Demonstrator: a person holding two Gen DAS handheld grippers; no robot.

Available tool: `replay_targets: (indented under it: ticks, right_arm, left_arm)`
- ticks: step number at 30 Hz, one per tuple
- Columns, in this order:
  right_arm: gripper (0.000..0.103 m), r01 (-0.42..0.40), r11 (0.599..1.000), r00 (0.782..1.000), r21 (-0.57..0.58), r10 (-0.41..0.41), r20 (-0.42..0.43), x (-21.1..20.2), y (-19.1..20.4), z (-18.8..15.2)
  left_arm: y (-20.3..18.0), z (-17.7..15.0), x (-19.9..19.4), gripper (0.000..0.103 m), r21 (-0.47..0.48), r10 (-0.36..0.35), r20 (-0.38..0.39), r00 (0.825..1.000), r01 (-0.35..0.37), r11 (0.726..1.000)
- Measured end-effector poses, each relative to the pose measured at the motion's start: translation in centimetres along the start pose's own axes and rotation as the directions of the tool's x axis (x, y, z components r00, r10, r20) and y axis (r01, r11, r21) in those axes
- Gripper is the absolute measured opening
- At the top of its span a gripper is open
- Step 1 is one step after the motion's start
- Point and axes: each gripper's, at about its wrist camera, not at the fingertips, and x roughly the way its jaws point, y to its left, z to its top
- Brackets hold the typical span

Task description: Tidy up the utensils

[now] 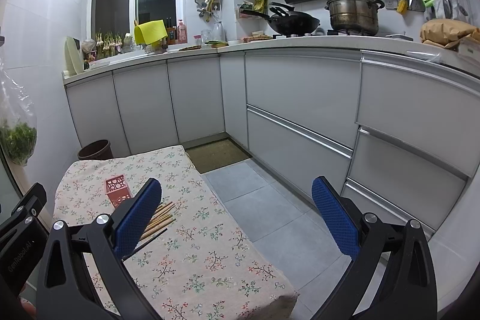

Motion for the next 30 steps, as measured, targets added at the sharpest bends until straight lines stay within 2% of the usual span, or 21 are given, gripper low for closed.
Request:
replay_targets:
  ticks: [30]
  right_arm:
    - [0.098, -0.003, 1.000, 1.000, -0.010, 0.002, -0.016, 0.55, 0.58, -0.53]
  left_arm:
    - [0.23, -0.30, 0.62, 0.095, -0.008, 0.003, -0.021, 1.000, -0.003, 1.000]
